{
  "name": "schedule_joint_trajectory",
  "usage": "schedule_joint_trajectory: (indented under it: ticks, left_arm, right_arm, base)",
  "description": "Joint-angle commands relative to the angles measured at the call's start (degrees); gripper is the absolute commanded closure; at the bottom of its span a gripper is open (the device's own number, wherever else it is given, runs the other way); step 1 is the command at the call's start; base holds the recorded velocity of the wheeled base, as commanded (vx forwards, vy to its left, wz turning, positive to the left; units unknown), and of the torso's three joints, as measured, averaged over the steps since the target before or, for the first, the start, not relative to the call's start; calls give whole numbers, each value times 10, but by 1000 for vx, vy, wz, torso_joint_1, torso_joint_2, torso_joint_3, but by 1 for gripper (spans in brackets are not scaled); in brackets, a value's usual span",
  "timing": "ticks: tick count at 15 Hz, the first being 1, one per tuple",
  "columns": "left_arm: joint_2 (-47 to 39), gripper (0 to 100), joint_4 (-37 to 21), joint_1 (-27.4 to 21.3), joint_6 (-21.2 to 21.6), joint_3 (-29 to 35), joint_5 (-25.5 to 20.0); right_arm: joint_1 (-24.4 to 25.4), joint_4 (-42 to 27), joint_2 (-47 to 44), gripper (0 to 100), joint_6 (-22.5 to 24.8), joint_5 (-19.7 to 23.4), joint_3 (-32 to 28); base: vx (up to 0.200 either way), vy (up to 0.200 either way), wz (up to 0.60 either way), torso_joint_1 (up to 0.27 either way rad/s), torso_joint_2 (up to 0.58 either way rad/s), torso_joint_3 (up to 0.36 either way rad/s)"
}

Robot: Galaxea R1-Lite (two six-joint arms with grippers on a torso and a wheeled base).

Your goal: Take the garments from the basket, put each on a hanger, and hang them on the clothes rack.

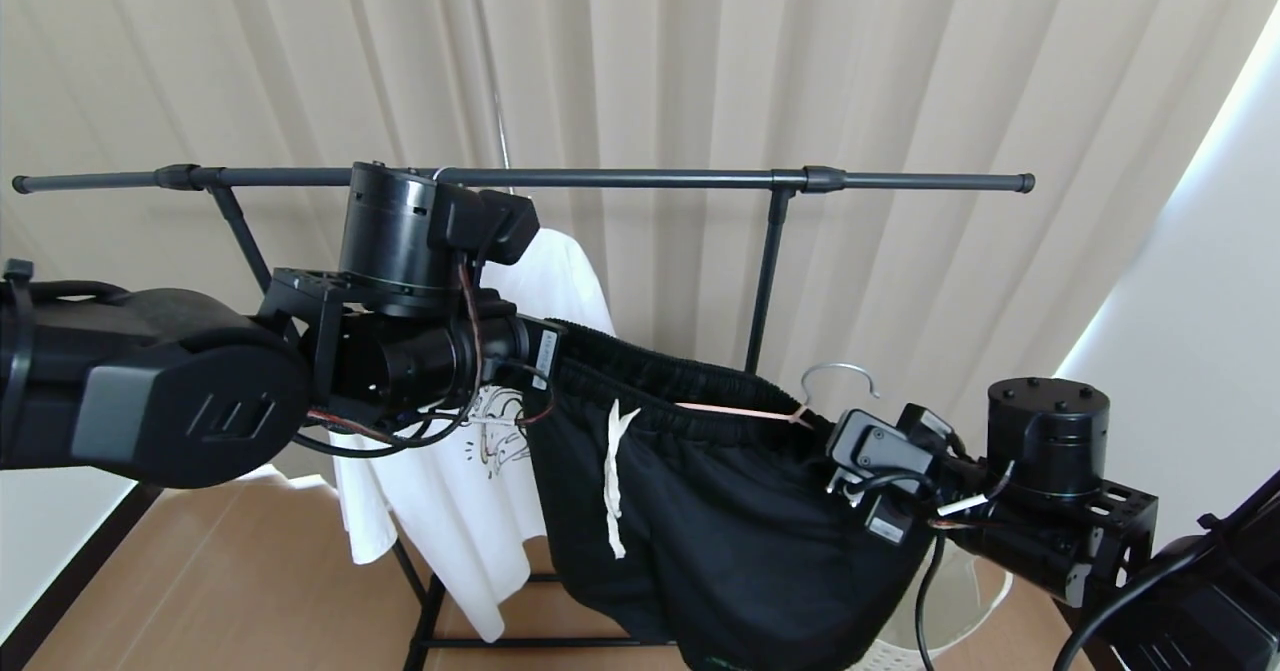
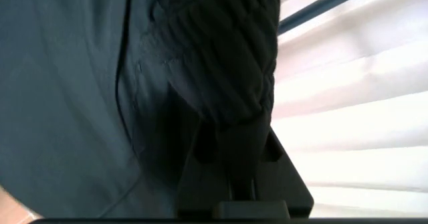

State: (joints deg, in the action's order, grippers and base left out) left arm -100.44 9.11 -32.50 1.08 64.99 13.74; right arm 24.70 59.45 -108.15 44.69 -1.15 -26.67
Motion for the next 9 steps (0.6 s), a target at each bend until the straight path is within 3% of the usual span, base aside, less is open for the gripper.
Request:
schedule_joint_trajectory:
  ticks: [1,9]
  left_arm:
    - [9,100,-7,-1,0,11,1]
    - [13,100,-72,-71,-1,47,1]
  right_arm:
    - [-1,0,-21,100,1,-2,0]
    - [0,0,-65,100,14,-34,-21]
  base:
    - [0,0,0,0,0,0]
    - [0,0,0,0,0,0]
